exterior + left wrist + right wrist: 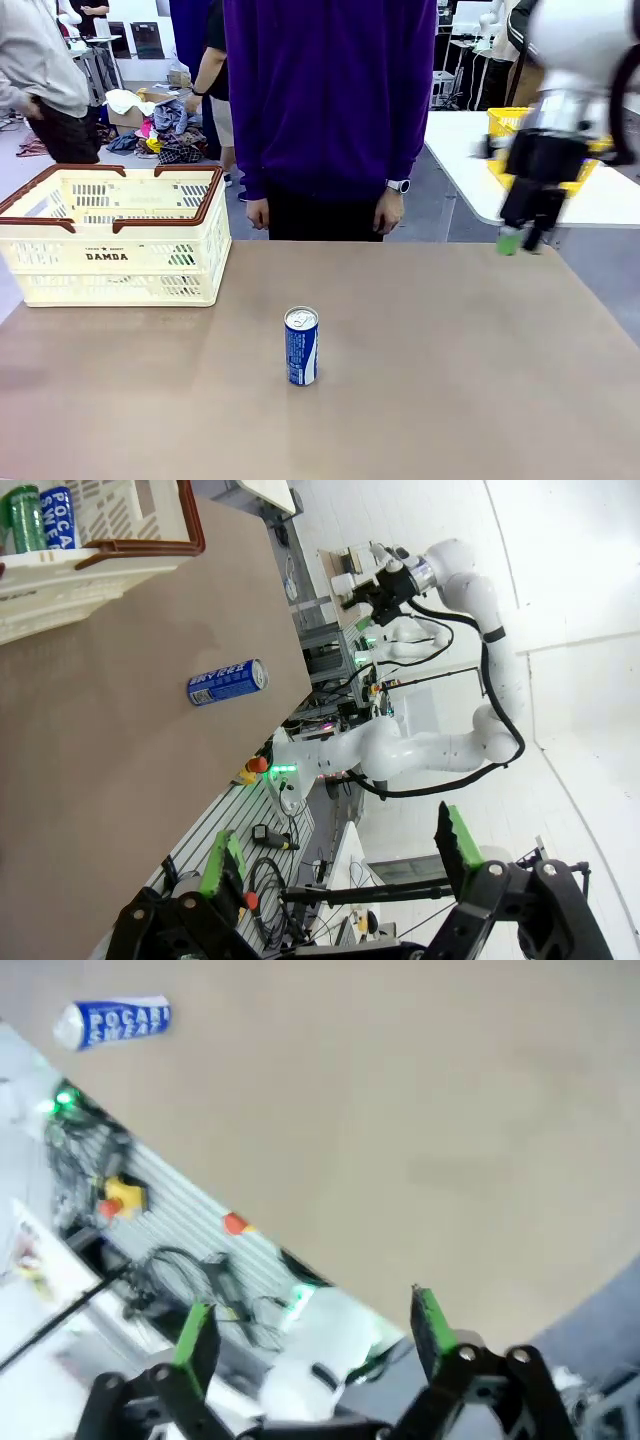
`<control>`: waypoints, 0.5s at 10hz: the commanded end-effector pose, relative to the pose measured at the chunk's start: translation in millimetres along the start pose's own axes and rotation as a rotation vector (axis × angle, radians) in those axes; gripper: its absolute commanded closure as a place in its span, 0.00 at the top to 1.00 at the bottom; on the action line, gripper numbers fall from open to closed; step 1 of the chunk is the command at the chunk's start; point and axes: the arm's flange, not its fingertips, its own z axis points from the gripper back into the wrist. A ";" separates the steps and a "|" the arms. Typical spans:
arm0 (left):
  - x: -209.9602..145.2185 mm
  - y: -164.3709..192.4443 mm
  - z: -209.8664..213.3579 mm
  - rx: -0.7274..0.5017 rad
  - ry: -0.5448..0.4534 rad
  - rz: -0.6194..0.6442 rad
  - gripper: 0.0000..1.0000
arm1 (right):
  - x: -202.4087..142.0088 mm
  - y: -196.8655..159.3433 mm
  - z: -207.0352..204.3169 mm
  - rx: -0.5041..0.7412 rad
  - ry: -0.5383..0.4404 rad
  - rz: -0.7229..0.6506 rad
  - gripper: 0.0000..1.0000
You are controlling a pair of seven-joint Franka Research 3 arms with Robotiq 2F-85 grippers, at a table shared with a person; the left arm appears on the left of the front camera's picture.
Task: Place the drinks into the Shopping basket.
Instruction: Pick up one drink and place it into the Shopping basket.
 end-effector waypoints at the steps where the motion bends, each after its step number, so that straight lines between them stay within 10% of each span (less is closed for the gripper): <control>1: -2.1 -2.9 -0.8 -0.006 0.003 0.003 1.00 | -58.5 -36.8 15.6 0.282 -0.221 -0.249 1.00; 5: -2.1 -2.9 -0.8 -0.006 0.003 0.003 1.00 | -179.1 -159.1 29.9 0.856 -0.442 -0.253 1.00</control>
